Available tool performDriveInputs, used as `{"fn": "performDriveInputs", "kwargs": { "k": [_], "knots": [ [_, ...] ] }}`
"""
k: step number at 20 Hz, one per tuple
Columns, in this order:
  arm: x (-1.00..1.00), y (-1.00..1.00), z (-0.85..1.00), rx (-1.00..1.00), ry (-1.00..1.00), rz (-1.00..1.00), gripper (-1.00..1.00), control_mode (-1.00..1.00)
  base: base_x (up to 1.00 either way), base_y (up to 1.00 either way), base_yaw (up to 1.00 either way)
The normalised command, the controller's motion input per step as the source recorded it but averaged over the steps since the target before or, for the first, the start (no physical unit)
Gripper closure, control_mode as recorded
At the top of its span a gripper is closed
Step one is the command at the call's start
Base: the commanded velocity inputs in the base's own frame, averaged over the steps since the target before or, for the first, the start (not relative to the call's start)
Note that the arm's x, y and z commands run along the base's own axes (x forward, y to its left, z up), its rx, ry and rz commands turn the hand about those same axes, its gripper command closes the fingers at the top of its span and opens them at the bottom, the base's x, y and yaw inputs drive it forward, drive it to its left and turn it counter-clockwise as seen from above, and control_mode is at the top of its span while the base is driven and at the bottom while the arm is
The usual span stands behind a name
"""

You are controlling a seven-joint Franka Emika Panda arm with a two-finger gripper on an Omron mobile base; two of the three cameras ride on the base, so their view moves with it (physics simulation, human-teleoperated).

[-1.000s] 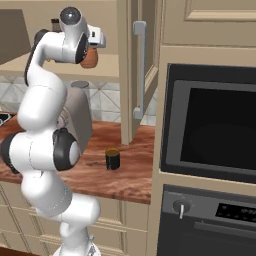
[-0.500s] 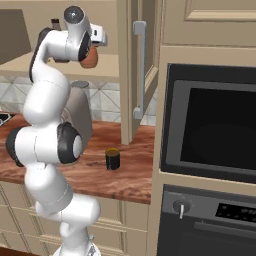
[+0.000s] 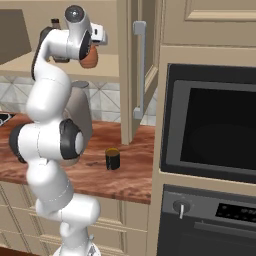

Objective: Pick the syrup bottle and honey bottle from the cabinet and place them next to the mug.

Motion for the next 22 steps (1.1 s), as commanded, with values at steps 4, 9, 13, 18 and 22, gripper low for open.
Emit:
{"fn": "performDriveInputs", "kwargs": {
  "k": [4, 9, 13, 18, 22],
  "knots": [
    [0.2, 0.09, 0.0, 0.0, 0.0, 0.0, -1.0, -1.0, 0.0, 0.0, 0.0],
    [0.14, 0.02, 0.0, 0.0, 0.0, 0.0, -1.0, -1.0, 0.0, 0.0, 0.0],
    [0.15, 0.0, -0.04, 0.0, 0.0, 0.0, -1.0, -1.0, 0.0, 0.0, 0.0],
    [0.02, 0.0, -0.01, 0.0, 0.0, 0.0, -1.0, -1.0, 0.0, 0.0, 0.0],
    [0.0, 0.0, 0.0, 0.0, 0.0, 0.0, -1.0, -1.0, 0.0, 0.0, 0.0]
  ]
}}
